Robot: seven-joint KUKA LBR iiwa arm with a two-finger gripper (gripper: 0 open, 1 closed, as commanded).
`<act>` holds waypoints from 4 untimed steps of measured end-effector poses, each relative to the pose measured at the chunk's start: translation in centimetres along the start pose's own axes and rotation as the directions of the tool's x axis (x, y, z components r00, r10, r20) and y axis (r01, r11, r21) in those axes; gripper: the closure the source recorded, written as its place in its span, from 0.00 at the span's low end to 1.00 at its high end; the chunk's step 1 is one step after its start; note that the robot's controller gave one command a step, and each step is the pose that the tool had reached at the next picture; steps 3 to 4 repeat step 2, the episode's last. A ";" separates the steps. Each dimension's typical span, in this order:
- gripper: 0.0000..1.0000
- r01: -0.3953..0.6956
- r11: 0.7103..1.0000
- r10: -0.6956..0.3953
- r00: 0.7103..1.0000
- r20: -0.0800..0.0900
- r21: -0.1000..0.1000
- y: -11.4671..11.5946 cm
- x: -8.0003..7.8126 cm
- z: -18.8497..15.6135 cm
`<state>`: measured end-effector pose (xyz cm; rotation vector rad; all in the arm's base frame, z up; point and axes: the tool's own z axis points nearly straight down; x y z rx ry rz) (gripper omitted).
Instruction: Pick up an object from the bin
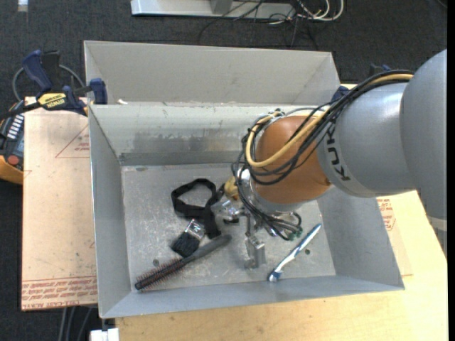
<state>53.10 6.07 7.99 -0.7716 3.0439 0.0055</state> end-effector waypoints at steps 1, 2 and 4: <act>1.00 0.171 0.985 -0.171 0.985 0.006 0.001 -11.5 6.4 0.7; 1.00 0.174 0.985 -0.174 0.985 0.014 -0.004 -12.8 7.1 0.7; 1.00 0.174 0.985 -0.174 0.985 0.014 -0.004 -12.8 7.1 0.7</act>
Offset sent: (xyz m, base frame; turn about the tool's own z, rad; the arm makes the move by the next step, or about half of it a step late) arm 0.0000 0.0000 0.0000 0.0000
